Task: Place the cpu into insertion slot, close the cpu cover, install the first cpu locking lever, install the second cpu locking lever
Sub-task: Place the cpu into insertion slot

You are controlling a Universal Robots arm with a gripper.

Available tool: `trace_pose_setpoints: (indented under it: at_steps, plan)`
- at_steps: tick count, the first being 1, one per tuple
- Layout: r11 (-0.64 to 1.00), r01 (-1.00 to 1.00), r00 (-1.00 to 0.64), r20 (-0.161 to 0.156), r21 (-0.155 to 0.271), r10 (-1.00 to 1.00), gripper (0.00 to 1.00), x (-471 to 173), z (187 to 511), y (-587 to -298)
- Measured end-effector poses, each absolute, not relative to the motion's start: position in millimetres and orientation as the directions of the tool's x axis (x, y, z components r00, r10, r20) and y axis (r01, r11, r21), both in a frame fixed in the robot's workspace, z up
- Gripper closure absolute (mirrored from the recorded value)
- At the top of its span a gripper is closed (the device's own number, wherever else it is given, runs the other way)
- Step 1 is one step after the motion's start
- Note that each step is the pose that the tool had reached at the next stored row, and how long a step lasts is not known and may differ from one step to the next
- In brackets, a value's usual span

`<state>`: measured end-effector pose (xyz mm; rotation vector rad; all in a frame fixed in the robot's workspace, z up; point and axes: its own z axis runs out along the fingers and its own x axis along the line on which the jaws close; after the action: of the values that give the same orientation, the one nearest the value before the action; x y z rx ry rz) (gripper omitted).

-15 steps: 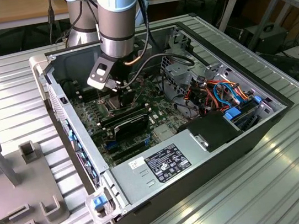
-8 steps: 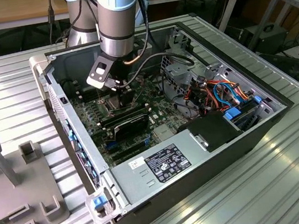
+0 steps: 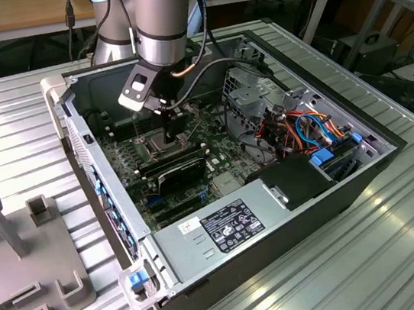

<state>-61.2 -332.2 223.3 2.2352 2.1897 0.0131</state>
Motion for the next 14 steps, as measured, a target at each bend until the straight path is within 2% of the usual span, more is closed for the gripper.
trace_pose_setpoints:
  at_steps: [4, 7, 8, 9, 10, 11, 12, 13, 14]
  plan:
    - [-0.021, 1.000, 0.021, -0.003, 0.015, 1.000, 0.40, -61.2, 223.4, -332.3]
    - [-0.021, 1.000, 0.021, -0.003, 0.015, 1.000, 0.58, -61.2, 223.4, -332.2]
    - [-0.021, 1.000, 0.021, -0.003, 0.015, 1.000, 0.58, -61.2, 223.5, -332.2]
    - [-0.021, 1.000, 0.021, -0.003, 0.015, 1.000, 0.65, -61.2, 223.5, -332.3]
    - [-0.021, 1.000, 0.021, -0.003, 0.015, 1.000, 0.65, -61.2, 223.5, -332.2]
    - [-0.021, 1.000, 0.021, -0.003, 0.015, 1.000, 0.76, -61.2, 223.5, -332.2]
    - [-0.021, 1.000, 0.021, -0.003, 0.015, 1.000, 0.83, -61.2, 223.5, -332.2]
    - [-0.021, 1.000, 0.021, -0.003, 0.015, 1.000, 0.89, -61.2, 223.5, -332.2]
    - [-0.021, 1.000, 0.021, -0.003, 0.015, 1.000, 0.89, -61.2, 223.6, -332.2]
